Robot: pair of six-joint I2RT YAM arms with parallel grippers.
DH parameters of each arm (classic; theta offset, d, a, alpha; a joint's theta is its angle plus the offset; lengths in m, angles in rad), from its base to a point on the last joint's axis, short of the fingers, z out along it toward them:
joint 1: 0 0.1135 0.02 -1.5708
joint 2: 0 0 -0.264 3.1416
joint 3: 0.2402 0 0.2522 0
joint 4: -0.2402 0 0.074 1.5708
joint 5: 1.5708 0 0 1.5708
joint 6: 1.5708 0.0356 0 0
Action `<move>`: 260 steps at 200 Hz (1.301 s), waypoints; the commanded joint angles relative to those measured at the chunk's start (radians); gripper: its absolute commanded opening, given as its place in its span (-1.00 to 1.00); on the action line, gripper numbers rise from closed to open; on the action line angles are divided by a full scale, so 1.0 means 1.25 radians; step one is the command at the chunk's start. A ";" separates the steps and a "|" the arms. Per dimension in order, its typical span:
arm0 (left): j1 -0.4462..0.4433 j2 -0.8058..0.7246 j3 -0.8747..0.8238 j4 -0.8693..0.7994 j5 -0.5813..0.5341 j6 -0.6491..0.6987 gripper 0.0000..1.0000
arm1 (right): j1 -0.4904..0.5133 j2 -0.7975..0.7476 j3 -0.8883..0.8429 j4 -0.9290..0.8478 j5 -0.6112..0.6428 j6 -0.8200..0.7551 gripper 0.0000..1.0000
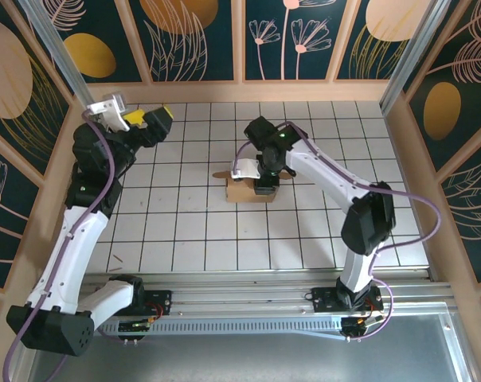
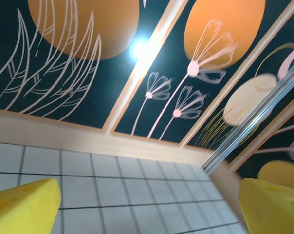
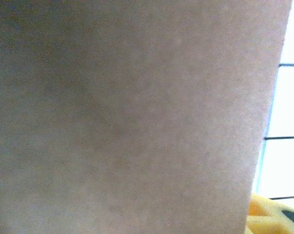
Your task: Fold the paper box
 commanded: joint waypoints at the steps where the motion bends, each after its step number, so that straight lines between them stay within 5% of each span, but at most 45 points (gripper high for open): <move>1: -0.003 -0.019 -0.043 -0.017 0.015 0.124 0.89 | -0.013 0.042 0.053 -0.140 -0.057 -0.021 -0.21; 61: -0.004 -0.042 -0.133 0.033 0.053 0.076 0.89 | -0.035 0.074 0.009 0.012 -0.015 -0.006 0.00; 99: -0.004 -0.017 -0.153 0.090 0.086 0.026 0.91 | -0.016 -0.036 -0.077 0.138 -0.026 0.009 0.71; 115: -0.004 0.000 -0.149 0.096 0.091 0.016 0.93 | -0.016 -0.061 -0.079 0.141 -0.057 0.022 0.85; 158: -0.004 0.047 -0.133 0.062 0.150 0.087 0.93 | -0.026 -0.129 -0.074 0.204 -0.082 0.080 0.92; 186: -0.011 0.085 -0.101 0.022 0.276 0.178 0.91 | -0.104 -0.226 -0.082 0.361 -0.136 0.380 0.92; 218: -0.089 0.147 -0.010 -0.114 0.232 0.329 0.86 | -0.258 -0.424 -0.338 0.561 -0.242 0.749 0.61; 260: -0.122 0.216 0.029 -0.226 0.201 0.457 0.83 | -0.384 -0.538 -0.594 0.639 -0.412 0.837 0.40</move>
